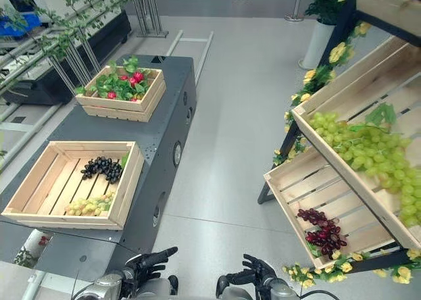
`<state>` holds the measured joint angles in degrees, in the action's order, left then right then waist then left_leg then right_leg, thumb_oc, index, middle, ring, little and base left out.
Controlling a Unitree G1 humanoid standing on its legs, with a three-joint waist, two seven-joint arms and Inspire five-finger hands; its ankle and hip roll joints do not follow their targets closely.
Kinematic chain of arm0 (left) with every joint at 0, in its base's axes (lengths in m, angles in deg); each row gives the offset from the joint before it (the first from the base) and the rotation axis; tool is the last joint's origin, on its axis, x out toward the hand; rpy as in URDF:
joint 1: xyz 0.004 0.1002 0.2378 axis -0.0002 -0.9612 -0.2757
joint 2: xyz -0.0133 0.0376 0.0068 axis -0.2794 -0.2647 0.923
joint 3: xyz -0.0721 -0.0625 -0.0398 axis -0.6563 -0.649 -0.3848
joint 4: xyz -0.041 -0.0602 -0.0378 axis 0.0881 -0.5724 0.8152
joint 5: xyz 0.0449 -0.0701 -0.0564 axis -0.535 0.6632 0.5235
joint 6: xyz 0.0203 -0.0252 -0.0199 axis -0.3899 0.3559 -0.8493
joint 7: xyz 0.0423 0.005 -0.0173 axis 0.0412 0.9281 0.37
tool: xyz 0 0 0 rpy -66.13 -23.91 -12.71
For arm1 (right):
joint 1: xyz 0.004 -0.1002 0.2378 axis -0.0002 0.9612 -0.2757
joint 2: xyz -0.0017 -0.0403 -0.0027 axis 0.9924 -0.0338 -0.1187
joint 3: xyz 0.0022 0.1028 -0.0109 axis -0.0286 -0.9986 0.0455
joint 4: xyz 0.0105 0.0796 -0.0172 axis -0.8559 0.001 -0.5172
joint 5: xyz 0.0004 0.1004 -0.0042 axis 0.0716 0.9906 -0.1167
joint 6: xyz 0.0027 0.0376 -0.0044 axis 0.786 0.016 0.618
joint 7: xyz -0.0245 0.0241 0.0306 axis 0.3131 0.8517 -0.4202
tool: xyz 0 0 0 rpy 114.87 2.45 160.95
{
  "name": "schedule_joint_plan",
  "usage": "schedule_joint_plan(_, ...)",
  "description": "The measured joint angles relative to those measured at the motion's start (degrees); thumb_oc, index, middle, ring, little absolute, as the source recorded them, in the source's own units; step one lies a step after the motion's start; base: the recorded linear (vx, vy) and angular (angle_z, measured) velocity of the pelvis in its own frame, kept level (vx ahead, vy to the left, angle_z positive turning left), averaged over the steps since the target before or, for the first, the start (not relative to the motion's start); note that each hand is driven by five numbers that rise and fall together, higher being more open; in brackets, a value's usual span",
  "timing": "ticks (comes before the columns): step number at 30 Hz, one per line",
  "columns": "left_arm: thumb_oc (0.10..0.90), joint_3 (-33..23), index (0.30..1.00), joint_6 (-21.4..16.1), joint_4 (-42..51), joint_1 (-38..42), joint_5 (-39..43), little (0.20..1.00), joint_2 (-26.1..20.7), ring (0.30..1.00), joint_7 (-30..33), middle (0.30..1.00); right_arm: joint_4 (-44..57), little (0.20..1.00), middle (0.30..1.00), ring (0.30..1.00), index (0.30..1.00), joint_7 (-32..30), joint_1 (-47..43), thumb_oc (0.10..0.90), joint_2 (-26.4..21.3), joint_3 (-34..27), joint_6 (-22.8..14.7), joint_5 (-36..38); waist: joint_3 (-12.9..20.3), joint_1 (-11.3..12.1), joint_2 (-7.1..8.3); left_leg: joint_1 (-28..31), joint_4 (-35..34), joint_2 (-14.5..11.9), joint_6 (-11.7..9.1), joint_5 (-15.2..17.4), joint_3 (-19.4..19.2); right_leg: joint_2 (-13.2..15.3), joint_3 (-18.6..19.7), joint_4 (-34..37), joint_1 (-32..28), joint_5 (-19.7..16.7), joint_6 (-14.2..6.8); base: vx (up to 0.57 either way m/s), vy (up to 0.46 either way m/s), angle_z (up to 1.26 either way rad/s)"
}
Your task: Pick up the fruits from the basket on one side to the basket on the other side
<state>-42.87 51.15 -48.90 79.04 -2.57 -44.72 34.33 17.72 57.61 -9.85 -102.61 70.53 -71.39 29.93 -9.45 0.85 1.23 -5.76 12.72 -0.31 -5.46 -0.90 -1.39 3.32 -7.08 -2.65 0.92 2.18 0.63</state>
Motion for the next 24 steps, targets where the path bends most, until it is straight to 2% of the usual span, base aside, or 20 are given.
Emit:
schedule_joint_plan(2,0.8,0.0,0.9,-0.5,-0.2,0.3,0.0,0.9,0.6,0.9,-0.4,0.9,-0.6,0.9,0.9,0.9,0.9,0.1,0.5,0.8,0.2,0.0,0.0,-0.1,-0.1,0.0,-0.14,0.2,-7.2,-0.2,0.0,-0.2,-2.6,-0.6,-0.4,1.7,-0.3,-0.3,0.5,0.22,0.126,0.18)
schedule_joint_plan(4,0.8,-0.1,0.9,-1.6,-0.3,0.3,0.0,0.9,0.5,0.9,0.1,0.9,-1.0,0.9,0.9,0.9,0.9,0.1,0.6,0.8,0.2,0.0,-0.1,-0.1,-0.4,0.4,-0.63,-0.6,-11.6,-2.3,-0.8,-0.6,-4.8,-1.5,-2.1,2.6,-1.1,-0.5,0.7,0.31,0.211,0.28)
schedule_joint_plan(6,0.8,-0.7,0.9,-2.4,-0.9,0.4,0.0,0.9,0.5,0.9,0.5,0.9,-1.0,0.9,0.9,0.9,0.9,0.1,0.9,0.8,0.0,-0.1,-0.4,-0.1,-0.5,0.7,-1.0,-1.2,-13.1,-4.2,-1.6,-1.2,-7.4,-1.7,-4.0,3.0,-2.0,-0.5,0.7,0.37,0.313,0.23)
schedule_joint_plan(7,0.8,-2.0,0.9,-2.7,-1.4,0.2,0.0,0.9,0.5,0.9,0.6,0.9,-1.0,0.9,0.9,0.9,0.9,0.1,1.1,0.8,0.1,-0.1,-0.6,-0.1,-0.6,0.8,-0.92,-0.9,-12.9,-4.9,-1.3,-1.0,-9.0,-1.3,-4.8,2.9,-2.6,-0.5,0.7,0.28,0.292,0.06)
schedule_joint_plan(8,0.8,-2.2,0.9,-2.7,-1.8,0.1,0.0,0.9,0.5,0.9,0.6,0.9,-1.0,0.9,0.9,0.9,0.9,0.1,1.2,0.8,0.1,-0.2,-0.8,0.0,-0.5,0.9,-0.88,-0.7,-12.5,-5.0,-1.2,-0.9,-8.9,-1.1,-4.8,2.9,-2.8,-0.4,0.7,0.34,0.344,-0.05)
schedule_joint_plan(9,0.8,-2.7,0.9,-2.7,-2.1,0.0,0.0,0.9,0.6,0.9,0.5,0.9,-1.1,0.9,0.9,0.9,0.9,0.1,1.2,0.8,0.1,-0.2,-1.5,0.0,-0.5,1.2,-0.94,-0.2,-10.7,-4.8,-0.3,-0.4,-8.4,-0.5,-4.8,2.7,-3.0,-0.2,0.3,0.28,0.254,-0.16)
schedule_joint_plan(10,0.8,-2.9,0.9,-2.6,-2.1,-0.2,0.0,0.9,0.7,0.9,0.4,0.9,-1.1,0.9,0.9,0.9,0.9,0.1,1.3,0.8,0.0,-0.2,-2.0,0.0,-0.1,1.2,-1.74,0.2,-10.1,-4.8,0.1,0.2,-8.3,-0.3,-4.7,2.3,-3.2,0.0,-0.3,0.4,0.377,-0.17)
schedule_joint_plan(11,0.8,-3.0,0.9,-2.6,-2.2,-0.6,0.0,0.9,0.9,0.9,0.5,0.9,-1.1,0.9,0.9,0.9,0.9,0.2,1.5,0.8,0.1,-0.3,-2.3,0.0,0.2,1.1,-2.04,1.4,-11.3,-4.2,2.7,-1.1,-8.1,0.1,-4.6,2.5,-3.6,0.3,-1.6,0.46,0.452,-0.2)
schedule_joint_plan(12,0.8,-3.4,0.9,-2.4,-2.2,-1.3,0.0,0.9,1.0,0.9,0.4,0.9,-1.1,0.9,0.9,0.9,0.9,0.2,2.0,0.8,0.6,-0.3,-2.3,-0.2,0.3,1.4,-1.3,2.7,-12.6,-2.6,4.3,-1.8,-8.1,1.6,-4.5,2.3,-4.3,0.8,-2.4,0.41,0.423,-0.11)
schedule_joint_plan(13,0.8,-3.4,0.9,-2.3,-1.9,-1.7,0.0,0.9,1.0,0.9,0.4,0.9,-0.9,0.9,0.9,0.9,0.9,0.2,2.4,0.8,0.7,-0.5,-2.3,-0.2,0.5,1.4,-1.26,3.4,-13.0,-2.2,6.0,-2.8,-8.3,1.9,-4.7,2.1,-4.7,0.7,-2.7,0.32,0.389,-0.01)
schedule_joint_plan(14,0.8,-3.4,0.9,-2.0,-0.7,-2.5,-0.1,0.9,0.3,0.9,0.6,0.9,-0.8,0.9,0.9,0.9,0.9,0.5,3.2,0.8,1.2,-0.8,-2.3,-0.2,1.1,1.5,-0.17,4.0,-13.9,-0.5,8.5,-3.3,-8.1,3.7,-5.0,0.8,-5.0,1.9,-4.7,0.23,0.309,0.14)
schedule_joint_plan(15,0.8,-3.3,0.9,-2.0,-0.5,-2.7,-0.1,0.9,0.0,0.9,0.6,0.9,-0.8,0.9,0.9,0.9,0.9,0.5,3.5,0.8,1.5,-0.8,-2.4,-0.2,1.6,1.4,0.1,4.6,-14.3,0.2,8.8,-3.2,-8.2,4.4,-5.1,-0.1,-4.6,2.6,-5.5,0.23,0.332,0.18)
schedule_joint_plan(16,0.8,-3.2,0.9,-2.0,-0.5,-2.8,-0.1,0.9,-0.3,0.9,1.1,0.9,-0.6,0.9,0.9,0.9,0.9,0.5,3.5,0.8,1.9,-1.1,-2.3,-0.2,1.9,1.8,0.82,5.1,-15.0,1.4,9.7,-2.6,-7.7,5.5,-5.1,-3.0,-4.1,2.6,-6.7,0.2,0.308,0.16)
schedule_joint_plan(19,0.8,-2.9,0.9,-1.4,-0.8,-2.5,-0.1,0.9,-0.7,0.9,1.7,0.9,1.6,0.9,0.9,0.9,0.9,0.5,2.8,0.8,2.0,-1.8,-2.3,-0.2,2.3,1.9,-0.18,7.0,-16.7,2.2,11.4,-2.7,-6.5,7.8,-6.2,-17.9,1.9,4.0,-7.2,0.2,0.307,0.31)
schedule_joint_plan(20,0.8,-2.6,0.9,-1.3,-0.7,-2.4,0.0,0.9,-1.0,0.9,1.7,0.9,2.8,0.9,0.9,0.9,0.9,0.5,2.7,0.8,2.2,-1.8,-2.3,-0.2,2.4,1.9,-0.12,7.8,-16.7,3.0,11.9,-2.5,-5.5,9.3,-6.1,-24.0,4.0,3.8,-7.4,0.14,0.184,0.44)
schedule_joint_plan(21,0.8,-2.4,0.9,-1.3,-0.6,-2.4,0.0,0.9,-1.2,0.9,1.8,0.9,3.2,0.9,0.9,0.9,0.9,0.5,2.6,0.8,2.3,-1.8,-2.3,-0.1,2.4,2.1,-0.03,8.1,-16.7,3.4,12.2,-2.3,-5.0,10.1,-6.0,-26.5,4.9,3.7,-7.6,0.13,0.158,0.44)
schedule_joint_plan(22,0.8,-1.8,0.9,-1.0,0.0,-2.4,0.0,0.9,-1.5,0.9,2.1,0.9,4.1,0.9,0.9,0.9,0.9,0.4,2.3,0.8,2.2,-1.6,-2.3,-0.2,2.3,3.0,-0.1,9.3,-17.1,4.1,13.0,-2.1,-3.8,11.6,-5.6,-32.3,7.4,2.7,-8.9,0.12,0.105,0.35)
schedule_joint_plan(23,0.8,-1.4,0.9,-0.7,0.3,-2.4,0.0,0.9,-1.8,0.9,2.3,0.9,4.6,0.9,0.9,0.9,0.9,0.4,2.1,0.8,2.1,-1.7,-2.3,-0.2,2.3,3.2,-0.3,9.7,-17.2,4.1,13.1,-2.0,-3.3,11.8,-5.6,-34.4,8.7,3.3,-8.6,0.12,0.041,0.46)
schedule_joint_plan(24,0.8,-1.0,0.9,-0.7,1.1,-2.3,0.7,0.9,-2.4,0.9,2.5,0.9,5.3,0.9,0.9,0.9,0.9,0.5,1.8,0.8,2.1,-1.5,-2.4,-0.2,2.4,3.5,-0.46,9.9,-17.3,4.0,13.5,-1.7,-2.1,11.0,-5.7,-33.3,9.9,3.3,-8.6,0.14,-0.007,0.5)
